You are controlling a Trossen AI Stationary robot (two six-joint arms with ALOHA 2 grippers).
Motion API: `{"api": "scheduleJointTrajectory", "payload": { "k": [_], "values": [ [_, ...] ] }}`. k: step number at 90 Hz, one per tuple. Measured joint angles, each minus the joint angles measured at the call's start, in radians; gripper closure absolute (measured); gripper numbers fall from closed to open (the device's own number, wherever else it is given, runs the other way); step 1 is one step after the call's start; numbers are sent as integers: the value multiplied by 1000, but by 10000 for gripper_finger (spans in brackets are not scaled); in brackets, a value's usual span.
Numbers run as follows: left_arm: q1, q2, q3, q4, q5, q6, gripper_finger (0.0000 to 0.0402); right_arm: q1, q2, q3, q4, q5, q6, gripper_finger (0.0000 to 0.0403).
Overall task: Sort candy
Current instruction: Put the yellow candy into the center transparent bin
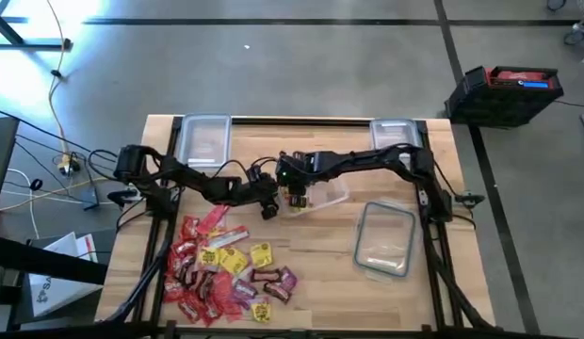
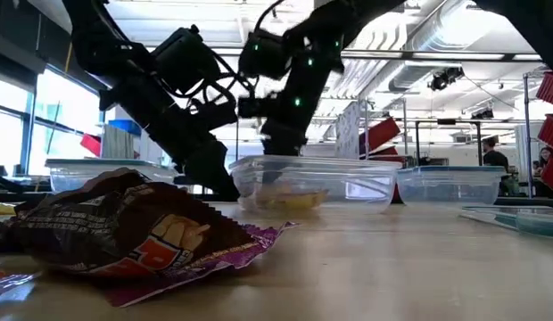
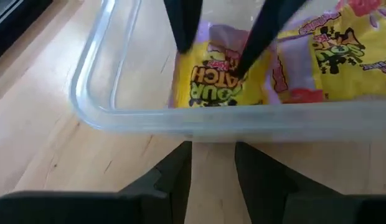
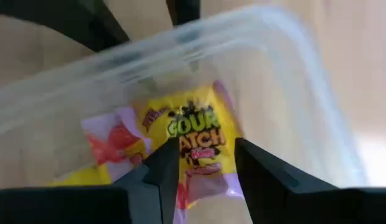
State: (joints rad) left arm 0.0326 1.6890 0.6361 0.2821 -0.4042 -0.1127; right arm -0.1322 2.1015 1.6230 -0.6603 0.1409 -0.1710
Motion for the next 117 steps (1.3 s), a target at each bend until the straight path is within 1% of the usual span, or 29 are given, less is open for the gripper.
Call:
{"api": "scheduleJointTrajectory", "payload": {
  "k": [11, 22, 30, 38, 49, 56, 71, 79, 86, 91, 103, 117],
  "values": [
    [-1, -27, 1, -38, 0, -8, 296, 0, -25, 33, -104, 5, -25, 279],
    [-4, -48, 1, -81, 1, -27, 296, 0, -39, 34, -236, 2, -47, 279],
    [-13, -52, -1, -94, 1, -44, 296, 0, -33, 32, -344, -26, -58, 279],
    [-26, -52, -1, -92, 3, -78, 296, 0, -19, 32, -384, -64, -72, 279],
    [-50, -44, -1, -68, 6, -121, 296, 10, -10, 32, -356, -72, -98, 279],
    [-68, -32, -1, -35, 6, -129, 296, 17, 1, 32, -326, -76, -123, 279],
    [-96, -22, -2, -35, 0, -131, 296, 33, 53, 32, -326, -85, -144, 279],
    [-97, -14, -2, -7, -3, -131, 296, 41, 78, 30, -298, -105, -139, 279],
    [-98, -2, -2, 28, -8, -123, 296, 46, 79, 31, -235, -148, -118, 279],
    [-98, 1, -1, 37, -8, -115, 296, 51, 79, 31, -207, -154, -106, 279],
    [-97, -1, -1, 30, -9, -91, 296, 51, 74, 53, -226, -143, -99, 279],
    [-97, -1, -1, 22, -22, -67, 296, 46, 74, 84, -302, -142, -99, 279]
  ]
}}
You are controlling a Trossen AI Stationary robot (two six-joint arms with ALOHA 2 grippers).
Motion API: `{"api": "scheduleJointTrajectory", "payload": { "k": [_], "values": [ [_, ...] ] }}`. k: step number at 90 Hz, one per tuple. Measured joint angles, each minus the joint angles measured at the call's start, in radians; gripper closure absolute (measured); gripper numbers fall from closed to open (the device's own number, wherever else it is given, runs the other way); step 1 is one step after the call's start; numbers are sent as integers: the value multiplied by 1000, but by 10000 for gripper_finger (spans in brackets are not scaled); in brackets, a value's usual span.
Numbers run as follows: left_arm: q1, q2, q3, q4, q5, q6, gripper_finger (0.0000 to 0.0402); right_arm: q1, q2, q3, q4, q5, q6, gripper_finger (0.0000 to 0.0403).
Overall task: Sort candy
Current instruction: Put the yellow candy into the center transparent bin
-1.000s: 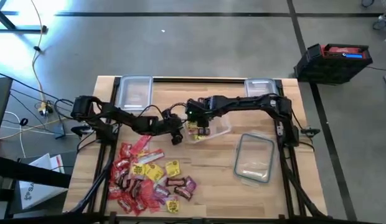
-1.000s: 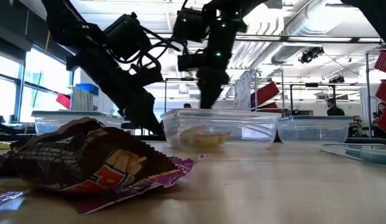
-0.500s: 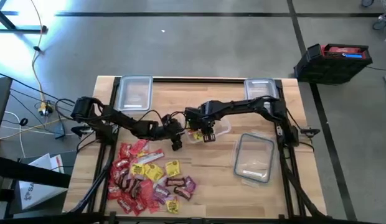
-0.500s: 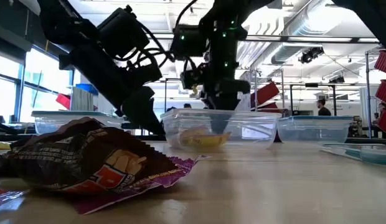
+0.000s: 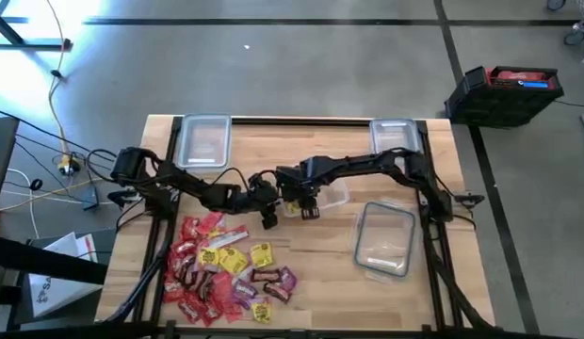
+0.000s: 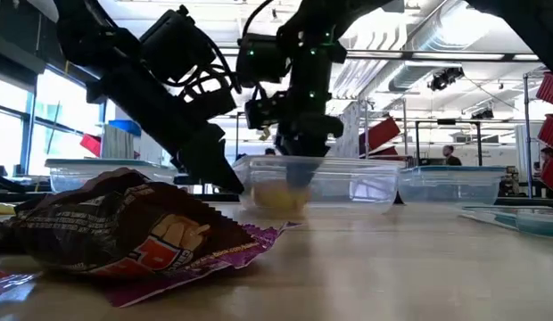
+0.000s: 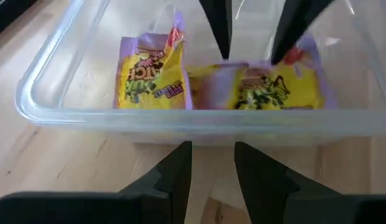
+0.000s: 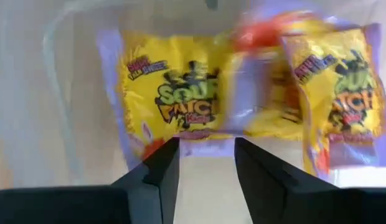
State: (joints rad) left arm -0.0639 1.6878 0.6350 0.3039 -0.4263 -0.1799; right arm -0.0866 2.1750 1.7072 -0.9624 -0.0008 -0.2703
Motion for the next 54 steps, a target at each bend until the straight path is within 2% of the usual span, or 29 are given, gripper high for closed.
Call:
{"api": "scheduleJointTrajectory", "payload": {
  "k": [20, 36, 54],
  "values": [
    [-4, -37, 5, -86, 2, 0, 296, 9, -8, 63, -116, 41, 1, 279],
    [-49, -173, 22, -323, 13, -12, 296, 60, -9, 168, -219, 113, 10, 279],
    [-166, -351, 24, -578, 118, -127, 296, 168, -10, 283, -177, 172, 57, 279]
  ]
}}
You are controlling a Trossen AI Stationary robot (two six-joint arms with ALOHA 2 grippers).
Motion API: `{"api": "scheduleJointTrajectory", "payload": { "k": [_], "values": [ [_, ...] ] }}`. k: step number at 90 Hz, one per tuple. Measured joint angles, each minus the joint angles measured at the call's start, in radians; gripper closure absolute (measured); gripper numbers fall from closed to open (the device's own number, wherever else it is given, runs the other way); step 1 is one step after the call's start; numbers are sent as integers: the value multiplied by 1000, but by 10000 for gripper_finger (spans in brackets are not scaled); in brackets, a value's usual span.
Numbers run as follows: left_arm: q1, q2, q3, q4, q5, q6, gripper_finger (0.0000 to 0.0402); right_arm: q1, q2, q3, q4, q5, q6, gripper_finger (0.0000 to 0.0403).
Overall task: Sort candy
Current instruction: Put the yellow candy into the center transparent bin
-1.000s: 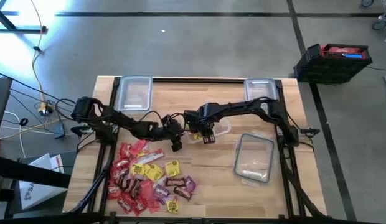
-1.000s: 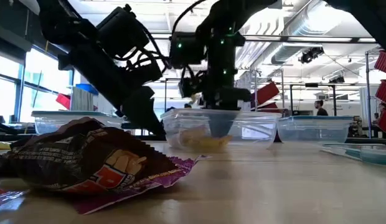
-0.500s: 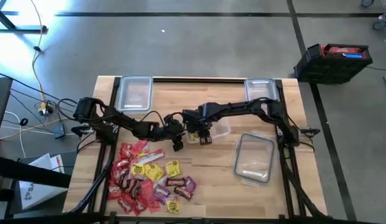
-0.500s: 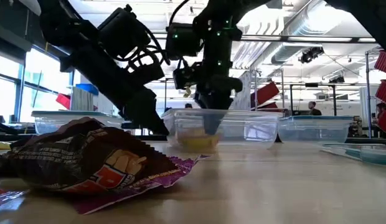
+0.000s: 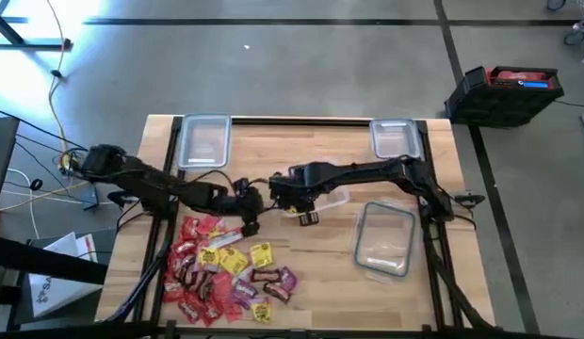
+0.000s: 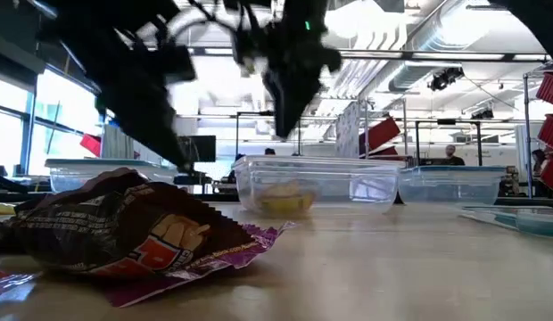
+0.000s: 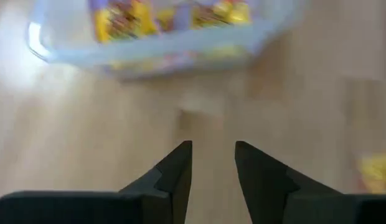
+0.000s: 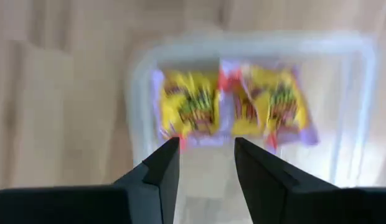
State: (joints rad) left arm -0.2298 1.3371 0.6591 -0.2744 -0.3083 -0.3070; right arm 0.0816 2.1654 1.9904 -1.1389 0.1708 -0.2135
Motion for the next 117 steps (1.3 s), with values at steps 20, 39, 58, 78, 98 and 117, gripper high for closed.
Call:
{"api": "scheduleJointTrajectory", "payload": {
  "k": [20, 39, 58, 78, 98, 117],
  "values": [
    [-221, -128, 0, -143, 76, -223, 296, 122, 0, -15, 249, -24, 22, 279],
    [-431, -138, 0, -277, 225, -434, 296, 213, 15, -118, 654, -159, 27, 279],
    [-569, -101, -2, -403, 193, -587, 293, 225, 98, -157, 770, -111, 109, 279],
    [-615, -83, -10, -412, 187, -687, 275, 213, 190, -157, 783, -93, 173, 279],
    [-638, -80, -58, -339, 153, -699, 234, 194, 247, -154, 783, -102, 215, 267],
    [-638, -54, -123, -240, 152, -712, 214, 171, 262, -152, 792, -130, 241, 245]
  ]
}}
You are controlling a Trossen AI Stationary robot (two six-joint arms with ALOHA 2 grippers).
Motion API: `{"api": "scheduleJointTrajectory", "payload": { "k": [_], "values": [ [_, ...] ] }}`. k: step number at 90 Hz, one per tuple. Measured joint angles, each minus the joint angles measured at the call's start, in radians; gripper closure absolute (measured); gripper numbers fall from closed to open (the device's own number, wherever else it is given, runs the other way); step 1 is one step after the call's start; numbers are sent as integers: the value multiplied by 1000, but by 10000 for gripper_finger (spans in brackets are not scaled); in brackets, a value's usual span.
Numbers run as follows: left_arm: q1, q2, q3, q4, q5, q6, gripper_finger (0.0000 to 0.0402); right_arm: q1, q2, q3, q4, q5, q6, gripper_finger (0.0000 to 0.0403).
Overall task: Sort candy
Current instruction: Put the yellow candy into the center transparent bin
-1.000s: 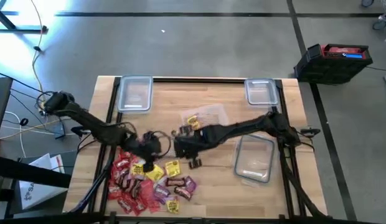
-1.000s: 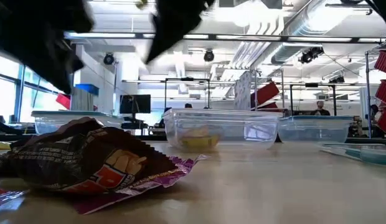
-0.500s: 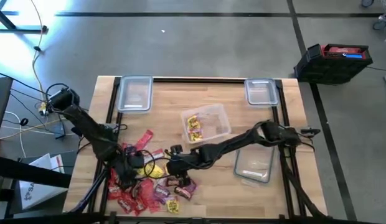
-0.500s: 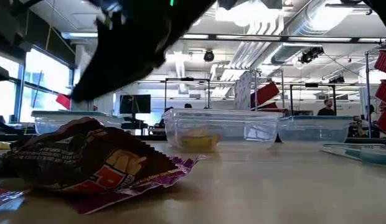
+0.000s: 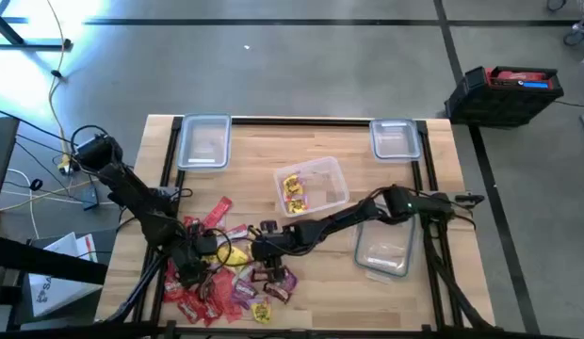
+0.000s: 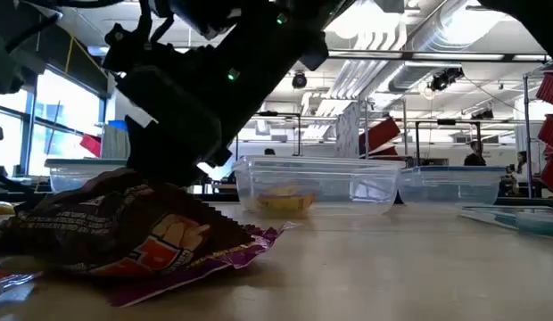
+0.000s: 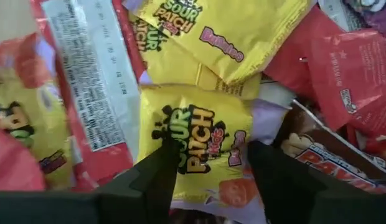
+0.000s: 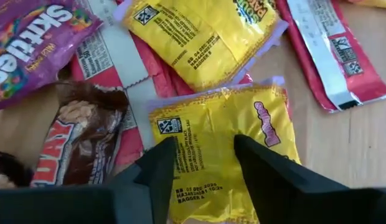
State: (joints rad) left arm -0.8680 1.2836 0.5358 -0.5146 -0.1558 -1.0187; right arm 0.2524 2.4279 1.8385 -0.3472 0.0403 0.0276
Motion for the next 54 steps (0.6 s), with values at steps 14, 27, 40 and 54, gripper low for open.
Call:
{"api": "scheduleJointTrajectory", "payload": {
  "k": [14, 27, 40, 54],
  "values": [
    [0, 15, -3, -3, -11, -7, 222, -16, 1, 0, -8, 21, 32, 269],
    [0, 15, -4, -12, -40, -45, 260, -37, 1, 0, -37, 15, 19, 335],
    [2, 16, -4, -52, -116, -71, 332, -52, -14, -2, -57, 4, -26, 394],
    [28, 6, -5, -77, -157, -71, 393, -58, -71, 4, -118, 20, -102, 402]
  ]
}}
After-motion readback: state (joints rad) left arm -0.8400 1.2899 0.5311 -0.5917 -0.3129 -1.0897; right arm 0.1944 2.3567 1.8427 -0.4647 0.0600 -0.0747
